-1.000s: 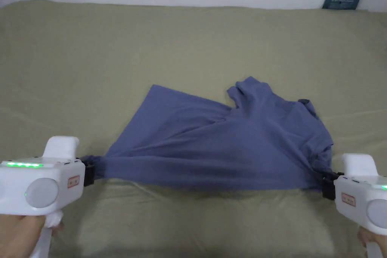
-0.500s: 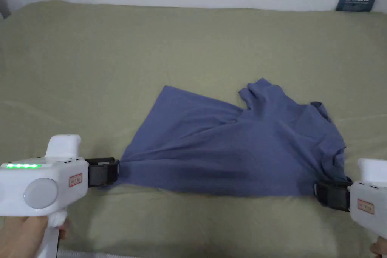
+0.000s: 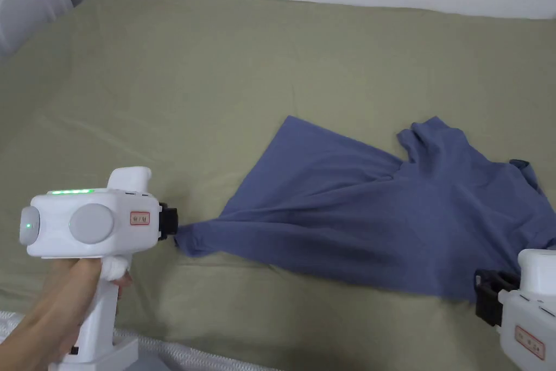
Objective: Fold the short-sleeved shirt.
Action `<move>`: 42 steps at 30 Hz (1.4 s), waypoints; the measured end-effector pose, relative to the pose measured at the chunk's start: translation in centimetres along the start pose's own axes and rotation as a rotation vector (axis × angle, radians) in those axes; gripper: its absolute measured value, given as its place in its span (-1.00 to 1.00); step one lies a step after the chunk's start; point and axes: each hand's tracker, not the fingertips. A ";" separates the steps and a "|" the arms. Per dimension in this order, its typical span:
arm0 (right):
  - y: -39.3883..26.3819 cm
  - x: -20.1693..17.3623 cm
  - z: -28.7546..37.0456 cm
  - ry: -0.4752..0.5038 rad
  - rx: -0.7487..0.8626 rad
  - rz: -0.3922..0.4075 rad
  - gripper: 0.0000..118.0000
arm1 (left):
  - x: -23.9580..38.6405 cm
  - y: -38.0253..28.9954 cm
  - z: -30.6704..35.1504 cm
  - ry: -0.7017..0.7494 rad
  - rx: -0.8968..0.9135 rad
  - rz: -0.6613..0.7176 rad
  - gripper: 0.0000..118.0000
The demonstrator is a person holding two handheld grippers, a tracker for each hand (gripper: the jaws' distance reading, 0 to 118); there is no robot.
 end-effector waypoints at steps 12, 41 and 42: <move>-0.6 0.1 -1.8 0.025 -0.042 0.020 -0.99 | 2.8 0.1 -4.4 0.001 -0.212 -0.135 -0.91; 22.3 14.1 -25.7 -0.046 -0.340 0.100 0.36 | 3.9 0.5 -3.6 -0.025 -0.083 -0.168 -0.90; 22.1 14.0 -26.3 -0.040 -0.367 0.106 0.86 | 3.9 0.6 -3.7 -0.025 -0.084 -0.169 -0.90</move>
